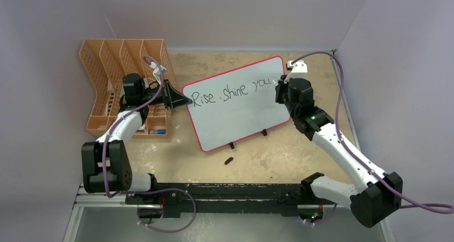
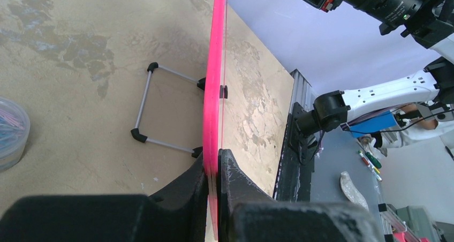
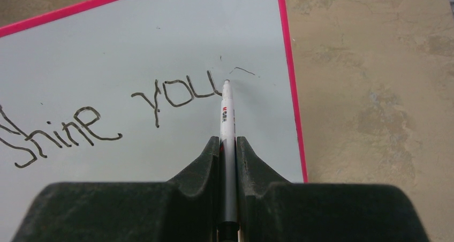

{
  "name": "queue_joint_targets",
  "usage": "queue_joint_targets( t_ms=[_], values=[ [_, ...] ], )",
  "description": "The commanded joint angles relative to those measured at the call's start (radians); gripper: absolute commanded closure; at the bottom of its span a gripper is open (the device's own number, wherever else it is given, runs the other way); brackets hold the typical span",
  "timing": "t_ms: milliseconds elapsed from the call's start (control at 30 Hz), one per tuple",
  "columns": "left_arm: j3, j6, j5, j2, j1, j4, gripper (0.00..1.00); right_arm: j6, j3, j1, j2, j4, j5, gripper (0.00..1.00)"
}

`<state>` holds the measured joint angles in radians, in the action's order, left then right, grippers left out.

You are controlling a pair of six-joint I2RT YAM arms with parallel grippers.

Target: Write a sentence on the whiteboard

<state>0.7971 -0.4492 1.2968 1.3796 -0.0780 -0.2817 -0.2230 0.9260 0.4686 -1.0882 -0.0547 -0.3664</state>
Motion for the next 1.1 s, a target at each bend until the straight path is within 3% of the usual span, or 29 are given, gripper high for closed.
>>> queue_joint_targets(
  t_ms=[0, 1067],
  values=[
    [0.032, 0.037, -0.019, -0.014, -0.003, 0.001, 1.0, 0.008, 0.064, -0.015, -0.011, 0.05, 0.055, 1.0],
    [0.033, 0.037, -0.018, -0.011, -0.005, 0.0, 1.0, 0.004, 0.059, -0.066, -0.049, 0.064, 0.115, 1.0]
  ],
)
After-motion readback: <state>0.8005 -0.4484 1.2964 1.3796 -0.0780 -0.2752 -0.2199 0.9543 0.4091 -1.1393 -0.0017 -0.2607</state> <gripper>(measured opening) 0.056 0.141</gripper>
